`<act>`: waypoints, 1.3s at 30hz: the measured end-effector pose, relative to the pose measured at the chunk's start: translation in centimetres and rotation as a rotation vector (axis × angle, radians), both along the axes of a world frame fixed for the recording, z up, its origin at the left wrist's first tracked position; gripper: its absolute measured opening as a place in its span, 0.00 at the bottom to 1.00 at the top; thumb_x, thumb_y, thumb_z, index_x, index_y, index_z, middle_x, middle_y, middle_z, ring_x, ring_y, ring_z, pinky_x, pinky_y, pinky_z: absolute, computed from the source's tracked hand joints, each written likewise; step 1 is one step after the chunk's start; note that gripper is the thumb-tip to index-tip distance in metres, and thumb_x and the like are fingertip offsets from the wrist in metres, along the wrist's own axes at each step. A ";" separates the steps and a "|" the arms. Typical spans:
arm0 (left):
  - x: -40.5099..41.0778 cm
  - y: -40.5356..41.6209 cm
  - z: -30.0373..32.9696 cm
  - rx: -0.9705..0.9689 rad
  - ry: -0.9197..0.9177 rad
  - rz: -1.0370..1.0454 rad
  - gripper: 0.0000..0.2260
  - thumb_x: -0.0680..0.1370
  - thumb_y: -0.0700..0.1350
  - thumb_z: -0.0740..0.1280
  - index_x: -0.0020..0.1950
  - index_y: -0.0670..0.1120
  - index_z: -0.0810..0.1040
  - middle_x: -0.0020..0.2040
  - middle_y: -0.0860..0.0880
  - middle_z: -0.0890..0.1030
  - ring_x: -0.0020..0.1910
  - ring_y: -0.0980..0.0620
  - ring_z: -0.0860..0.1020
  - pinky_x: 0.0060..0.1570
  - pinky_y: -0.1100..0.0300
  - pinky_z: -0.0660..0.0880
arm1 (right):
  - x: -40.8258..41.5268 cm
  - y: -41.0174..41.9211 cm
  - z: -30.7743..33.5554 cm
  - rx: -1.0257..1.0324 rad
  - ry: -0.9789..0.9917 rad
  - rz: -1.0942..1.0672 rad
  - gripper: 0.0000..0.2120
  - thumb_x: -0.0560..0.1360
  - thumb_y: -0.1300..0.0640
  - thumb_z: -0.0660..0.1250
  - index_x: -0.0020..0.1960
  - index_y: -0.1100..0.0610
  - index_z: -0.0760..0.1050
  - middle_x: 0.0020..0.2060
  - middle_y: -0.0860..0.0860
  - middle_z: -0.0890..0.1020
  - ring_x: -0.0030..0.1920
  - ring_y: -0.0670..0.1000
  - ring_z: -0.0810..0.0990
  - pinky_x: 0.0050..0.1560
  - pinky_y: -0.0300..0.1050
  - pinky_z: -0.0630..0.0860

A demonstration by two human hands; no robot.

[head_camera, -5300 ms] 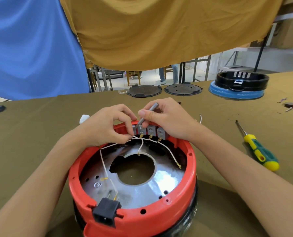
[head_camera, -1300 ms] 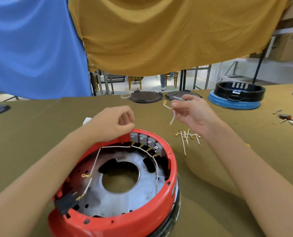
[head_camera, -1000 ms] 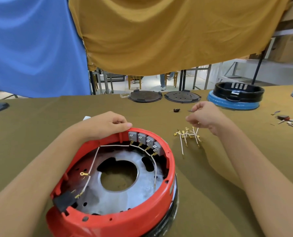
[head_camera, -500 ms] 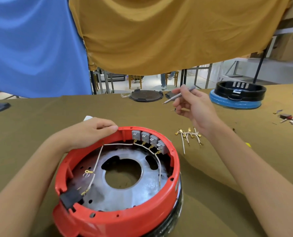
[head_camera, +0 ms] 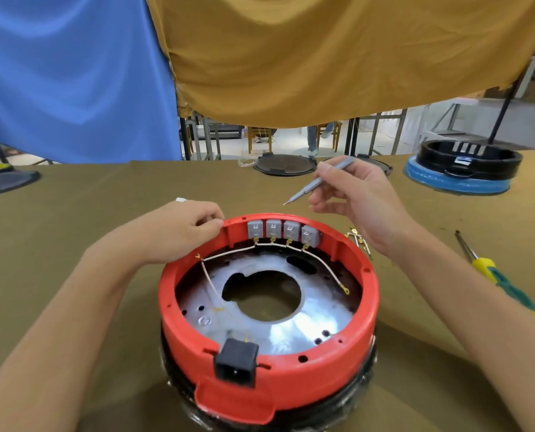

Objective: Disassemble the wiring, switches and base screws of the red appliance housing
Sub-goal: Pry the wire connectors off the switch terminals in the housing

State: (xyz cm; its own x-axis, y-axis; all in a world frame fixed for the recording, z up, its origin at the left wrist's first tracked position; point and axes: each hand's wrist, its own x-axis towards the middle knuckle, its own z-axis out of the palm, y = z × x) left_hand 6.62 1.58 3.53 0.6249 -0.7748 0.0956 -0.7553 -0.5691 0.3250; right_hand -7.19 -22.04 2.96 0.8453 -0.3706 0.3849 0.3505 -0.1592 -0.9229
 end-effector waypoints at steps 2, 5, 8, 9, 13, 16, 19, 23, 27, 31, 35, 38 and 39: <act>-0.3 -0.1 -0.1 -0.041 0.024 0.002 0.08 0.81 0.53 0.60 0.52 0.55 0.78 0.45 0.54 0.81 0.46 0.55 0.78 0.47 0.59 0.73 | 0.0 0.3 -0.1 -0.050 -0.011 -0.002 0.06 0.80 0.56 0.67 0.46 0.57 0.78 0.34 0.55 0.83 0.37 0.53 0.80 0.49 0.53 0.82; -0.8 -0.5 -0.7 -0.125 0.138 -0.034 0.06 0.80 0.56 0.63 0.52 0.58 0.78 0.43 0.57 0.81 0.44 0.57 0.78 0.46 0.60 0.74 | 0.1 0.5 -0.3 -0.142 -0.007 0.002 0.10 0.81 0.55 0.65 0.45 0.60 0.78 0.34 0.56 0.83 0.37 0.52 0.81 0.46 0.49 0.83; -1.1 -0.9 -0.9 -0.173 0.130 -0.098 0.05 0.81 0.48 0.64 0.52 0.56 0.79 0.40 0.56 0.81 0.40 0.57 0.77 0.47 0.58 0.74 | 0.0 0.8 -0.2 -0.201 0.008 0.025 0.13 0.82 0.56 0.63 0.45 0.64 0.78 0.35 0.57 0.82 0.36 0.50 0.81 0.43 0.42 0.81; -1.3 -1.0 -0.7 -0.186 0.149 -0.130 0.05 0.80 0.48 0.65 0.53 0.56 0.80 0.41 0.54 0.82 0.40 0.56 0.78 0.48 0.55 0.76 | 0.0 0.8 -0.2 -0.214 0.008 0.030 0.13 0.82 0.57 0.64 0.46 0.66 0.78 0.36 0.58 0.82 0.36 0.50 0.82 0.43 0.42 0.81; -2.0 -1.3 -0.8 -0.216 0.258 -0.226 0.06 0.79 0.49 0.68 0.55 0.56 0.76 0.46 0.53 0.85 0.46 0.46 0.82 0.56 0.43 0.77 | -0.1 1.1 -0.1 -0.303 0.013 0.060 0.12 0.82 0.59 0.65 0.48 0.69 0.77 0.35 0.55 0.83 0.36 0.49 0.83 0.46 0.49 0.83; -2.4 -1.2 -0.7 -0.293 0.322 -0.294 0.07 0.79 0.42 0.67 0.51 0.54 0.73 0.50 0.53 0.84 0.49 0.50 0.83 0.57 0.47 0.78 | -0.3 1.6 -0.2 -0.325 -0.007 0.051 0.13 0.82 0.58 0.64 0.46 0.67 0.76 0.32 0.51 0.82 0.34 0.49 0.82 0.41 0.47 0.83; -3.2 -1.2 -0.4 -0.317 0.313 -0.349 0.08 0.77 0.43 0.66 0.48 0.58 0.75 0.55 0.55 0.82 0.51 0.55 0.82 0.52 0.57 0.77 | -0.5 1.9 -0.2 -0.342 -0.028 0.032 0.14 0.83 0.57 0.63 0.44 0.66 0.75 0.31 0.49 0.81 0.32 0.48 0.81 0.38 0.44 0.82; -3.2 -1.6 -0.7 -0.176 0.116 -0.324 0.13 0.82 0.39 0.61 0.47 0.58 0.77 0.48 0.55 0.81 0.48 0.49 0.80 0.55 0.45 0.75 | -0.5 2.2 -0.3 -0.482 -0.013 0.007 0.15 0.83 0.55 0.63 0.43 0.66 0.74 0.32 0.53 0.80 0.32 0.50 0.82 0.39 0.52 0.80; -3.3 -1.9 -0.4 -0.149 0.060 -0.245 0.13 0.82 0.40 0.62 0.46 0.57 0.78 0.47 0.54 0.83 0.48 0.51 0.80 0.55 0.45 0.76 | -0.5 1.8 -0.2 -0.548 -0.025 -0.017 0.15 0.82 0.55 0.64 0.43 0.65 0.74 0.32 0.54 0.81 0.33 0.50 0.83 0.40 0.56 0.79; -3.0 -3.0 1.7 0.062 -0.037 -0.222 0.12 0.80 0.42 0.63 0.44 0.59 0.79 0.45 0.59 0.83 0.46 0.61 0.80 0.54 0.51 0.78 | -0.6 1.7 -0.3 -0.625 -0.016 -0.050 0.13 0.82 0.55 0.66 0.42 0.62 0.76 0.34 0.54 0.83 0.34 0.48 0.85 0.40 0.51 0.79; -3.4 -4.3 1.7 0.061 -0.102 -0.320 0.07 0.74 0.45 0.68 0.41 0.58 0.82 0.49 0.61 0.80 0.50 0.60 0.78 0.55 0.57 0.75 | -0.7 1.7 -0.3 -0.679 -0.014 -0.043 0.11 0.80 0.55 0.68 0.43 0.60 0.79 0.34 0.54 0.84 0.35 0.47 0.85 0.40 0.54 0.80; -3.5 -4.4 -0.1 0.019 -0.136 -0.356 0.01 0.72 0.52 0.73 0.43 0.56 0.83 0.52 0.63 0.75 0.52 0.62 0.75 0.55 0.62 0.69 | -0.7 1.6 -0.3 -0.677 -0.036 -0.046 0.10 0.80 0.56 0.68 0.42 0.60 0.80 0.34 0.54 0.85 0.35 0.48 0.85 0.39 0.53 0.80; -3.3 -4.2 -0.5 0.009 -0.132 -0.358 0.02 0.72 0.52 0.73 0.43 0.56 0.84 0.53 0.63 0.74 0.52 0.62 0.74 0.55 0.63 0.68 | -0.8 1.6 -0.3 -0.682 -0.041 -0.043 0.10 0.80 0.56 0.68 0.42 0.60 0.81 0.34 0.53 0.85 0.35 0.47 0.86 0.39 0.53 0.80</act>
